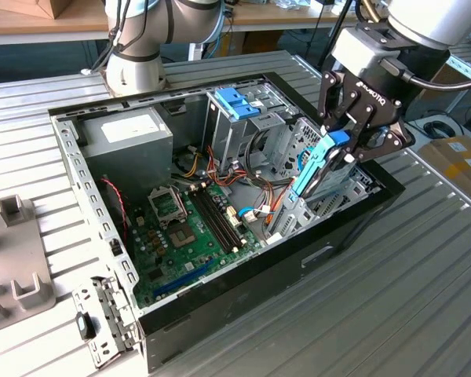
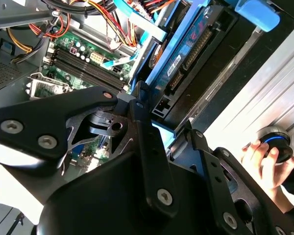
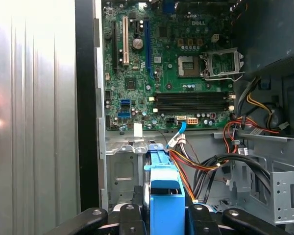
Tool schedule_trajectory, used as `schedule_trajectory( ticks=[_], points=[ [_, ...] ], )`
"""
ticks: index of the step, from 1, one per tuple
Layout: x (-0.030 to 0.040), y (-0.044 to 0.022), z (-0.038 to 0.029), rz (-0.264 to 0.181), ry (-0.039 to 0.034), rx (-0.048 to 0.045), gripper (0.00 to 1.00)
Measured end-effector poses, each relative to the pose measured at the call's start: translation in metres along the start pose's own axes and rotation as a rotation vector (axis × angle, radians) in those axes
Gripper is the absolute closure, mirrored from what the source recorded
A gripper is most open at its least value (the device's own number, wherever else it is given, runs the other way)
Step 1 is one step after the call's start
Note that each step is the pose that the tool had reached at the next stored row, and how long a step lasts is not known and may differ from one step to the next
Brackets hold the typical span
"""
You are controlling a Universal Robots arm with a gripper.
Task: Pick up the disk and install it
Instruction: 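Insert the disk into the insertion slot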
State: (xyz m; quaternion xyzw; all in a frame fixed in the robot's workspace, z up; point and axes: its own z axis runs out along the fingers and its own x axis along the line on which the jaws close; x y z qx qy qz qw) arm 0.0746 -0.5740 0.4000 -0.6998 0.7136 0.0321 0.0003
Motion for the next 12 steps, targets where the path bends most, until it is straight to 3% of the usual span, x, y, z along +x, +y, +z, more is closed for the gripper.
schedule_trajectory(
  ticks=[12],
  points=[
    [0.0003,-0.0003,0.0064,0.0,0.0001,0.0,0.63]
  ],
)
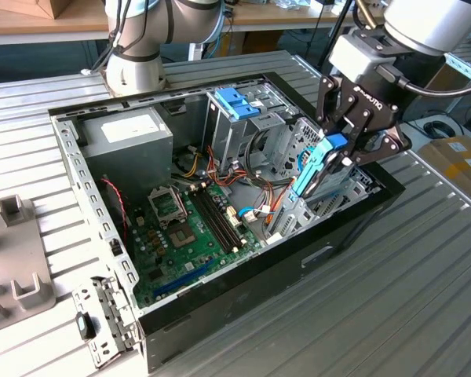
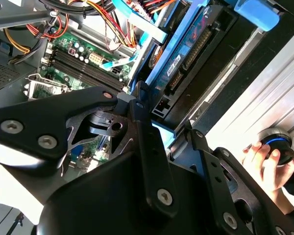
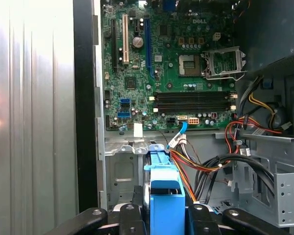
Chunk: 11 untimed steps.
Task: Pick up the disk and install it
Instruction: 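Insert the disk into the insertion slot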
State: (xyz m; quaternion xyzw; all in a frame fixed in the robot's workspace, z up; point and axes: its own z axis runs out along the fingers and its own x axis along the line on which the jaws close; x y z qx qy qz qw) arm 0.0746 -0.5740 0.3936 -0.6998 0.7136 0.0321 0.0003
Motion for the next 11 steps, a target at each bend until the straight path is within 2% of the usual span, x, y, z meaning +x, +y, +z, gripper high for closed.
schedule_trajectory(
  ticks=[11],
  points=[
    [0.0003,-0.0003,0.0064,0.0,-0.0001,0.0,0.63]
  ],
)
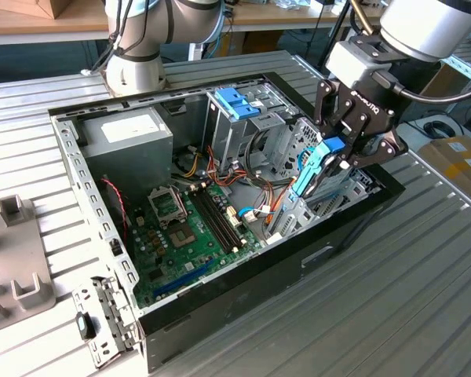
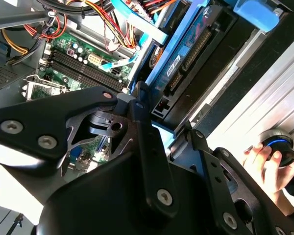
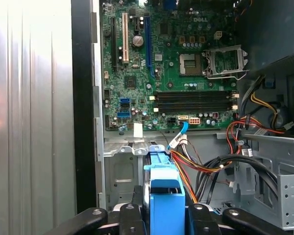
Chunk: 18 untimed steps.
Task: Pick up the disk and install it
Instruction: 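Insert the disk into the insertion slot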
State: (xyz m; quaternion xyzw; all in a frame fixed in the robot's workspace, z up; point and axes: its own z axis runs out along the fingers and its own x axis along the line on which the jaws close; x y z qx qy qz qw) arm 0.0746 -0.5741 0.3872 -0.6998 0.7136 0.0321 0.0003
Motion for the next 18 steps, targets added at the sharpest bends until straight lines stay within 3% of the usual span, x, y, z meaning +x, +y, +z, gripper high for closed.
schedule_trajectory(
  ticks=[18],
  points=[
    [0.0003,-0.0003,0.0066,0.0,0.0001,0.0,0.63]
  ],
)
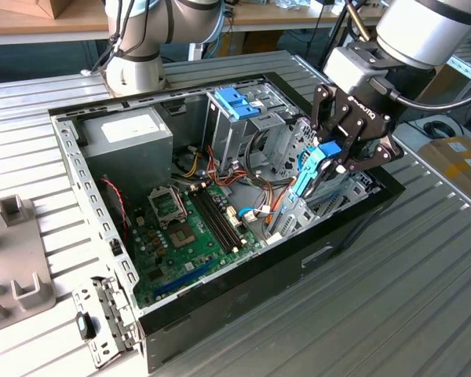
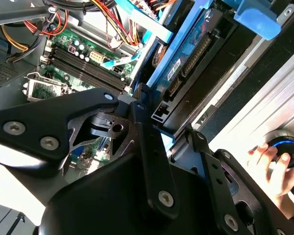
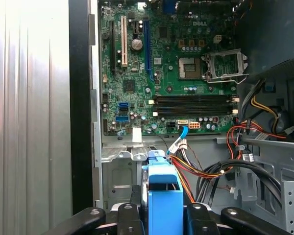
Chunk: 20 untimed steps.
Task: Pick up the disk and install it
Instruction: 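Insert the disk into the insertion slot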
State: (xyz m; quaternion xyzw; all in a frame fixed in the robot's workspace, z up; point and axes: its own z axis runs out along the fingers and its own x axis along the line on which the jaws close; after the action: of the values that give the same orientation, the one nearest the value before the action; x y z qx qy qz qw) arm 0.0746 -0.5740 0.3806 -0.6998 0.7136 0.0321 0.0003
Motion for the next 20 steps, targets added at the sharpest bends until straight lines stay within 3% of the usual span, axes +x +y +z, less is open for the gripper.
schedule_trajectory(
  ticks=[2,4,13,19,20],
  points=[
    [0.0,0.0,0.0005,0.0,-0.0008,0.0001,0.62],
    [0.0,0.0,0.0003,0.0,-0.0002,0.0,0.5],
    [-0.0001,0.0,-0.0014,0.0,-0.0004,-0.0002,0.5],
    [-0.0047,-0.0034,0.0044,0.0,0.0,-0.0074,0.51],
    [-0.0056,-0.0038,0.0052,0.0,-0.0001,-0.0082,0.58]
  ],
)
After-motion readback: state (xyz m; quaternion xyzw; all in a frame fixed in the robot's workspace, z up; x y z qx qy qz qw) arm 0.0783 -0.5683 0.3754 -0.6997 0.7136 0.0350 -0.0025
